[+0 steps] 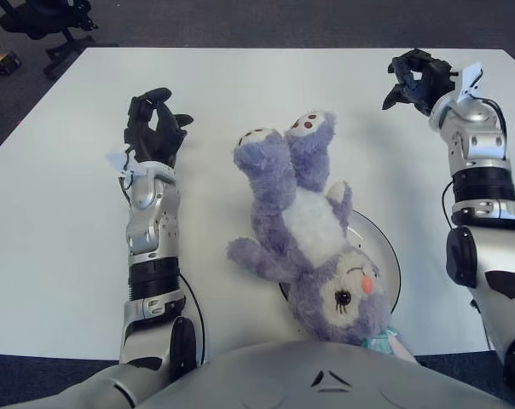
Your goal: Put the doll into the plate.
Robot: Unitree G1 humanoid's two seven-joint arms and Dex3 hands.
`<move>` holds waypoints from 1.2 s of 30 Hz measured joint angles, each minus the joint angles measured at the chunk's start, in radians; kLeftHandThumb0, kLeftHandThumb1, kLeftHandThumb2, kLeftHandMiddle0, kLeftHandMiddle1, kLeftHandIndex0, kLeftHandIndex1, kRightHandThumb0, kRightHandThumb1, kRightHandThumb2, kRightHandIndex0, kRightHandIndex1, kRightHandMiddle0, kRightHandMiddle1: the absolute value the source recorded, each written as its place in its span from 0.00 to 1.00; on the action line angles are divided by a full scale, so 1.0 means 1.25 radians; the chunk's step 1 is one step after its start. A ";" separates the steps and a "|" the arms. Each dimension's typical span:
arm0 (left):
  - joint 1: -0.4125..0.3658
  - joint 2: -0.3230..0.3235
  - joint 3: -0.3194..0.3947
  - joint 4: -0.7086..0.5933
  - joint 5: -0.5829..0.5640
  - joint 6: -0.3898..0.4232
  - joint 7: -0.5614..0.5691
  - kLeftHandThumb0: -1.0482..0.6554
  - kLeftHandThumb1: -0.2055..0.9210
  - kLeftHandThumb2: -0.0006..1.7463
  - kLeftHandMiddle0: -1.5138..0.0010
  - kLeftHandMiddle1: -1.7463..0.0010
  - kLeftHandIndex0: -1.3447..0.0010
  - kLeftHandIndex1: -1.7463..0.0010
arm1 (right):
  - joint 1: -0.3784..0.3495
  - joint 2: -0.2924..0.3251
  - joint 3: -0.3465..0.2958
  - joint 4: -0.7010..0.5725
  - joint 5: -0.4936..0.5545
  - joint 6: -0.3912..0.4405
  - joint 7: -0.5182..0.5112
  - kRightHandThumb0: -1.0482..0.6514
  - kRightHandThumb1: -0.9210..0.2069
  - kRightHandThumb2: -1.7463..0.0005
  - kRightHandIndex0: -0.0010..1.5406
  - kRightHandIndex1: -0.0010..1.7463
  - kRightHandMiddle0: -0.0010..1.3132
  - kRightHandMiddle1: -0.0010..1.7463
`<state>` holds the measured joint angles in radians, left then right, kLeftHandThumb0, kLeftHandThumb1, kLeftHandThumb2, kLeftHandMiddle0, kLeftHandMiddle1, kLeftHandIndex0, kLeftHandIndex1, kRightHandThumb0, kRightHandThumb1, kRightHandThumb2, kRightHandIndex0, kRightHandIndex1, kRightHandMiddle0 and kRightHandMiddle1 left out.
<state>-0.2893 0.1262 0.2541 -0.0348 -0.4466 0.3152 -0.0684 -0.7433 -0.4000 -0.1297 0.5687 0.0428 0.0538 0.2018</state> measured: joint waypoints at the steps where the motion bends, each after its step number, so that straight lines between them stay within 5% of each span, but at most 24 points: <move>1: 0.000 0.011 -0.002 0.003 -0.005 0.009 -0.021 0.42 0.89 0.39 0.45 0.00 0.79 0.01 | 0.006 0.003 0.000 0.000 -0.003 -0.015 -0.011 0.41 0.00 0.71 0.53 0.64 0.17 0.99; 13: -0.014 0.017 -0.020 0.024 0.038 -0.016 -0.042 0.41 0.91 0.37 0.44 0.00 0.80 0.00 | 0.035 0.044 -0.023 -0.001 -0.003 -0.138 -0.085 0.41 0.00 0.75 0.52 0.63 0.21 0.96; 21: -0.029 -0.007 -0.024 0.071 0.082 -0.067 -0.021 0.41 0.92 0.36 0.44 0.00 0.81 0.00 | 0.067 0.099 -0.055 0.086 0.022 -0.324 -0.102 0.41 0.00 0.75 0.52 0.63 0.22 0.95; 36: -0.051 -0.019 -0.034 0.168 0.122 -0.179 -0.021 0.41 0.92 0.36 0.46 0.00 0.81 0.00 | 0.091 0.129 -0.081 0.155 0.052 -0.459 -0.093 0.41 0.00 0.74 0.46 0.81 0.21 0.96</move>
<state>-0.3532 0.1029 0.2121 0.1754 -0.2943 0.0910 -0.0951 -0.6293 -0.2391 -0.2312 0.7623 0.1079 -0.5195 0.0858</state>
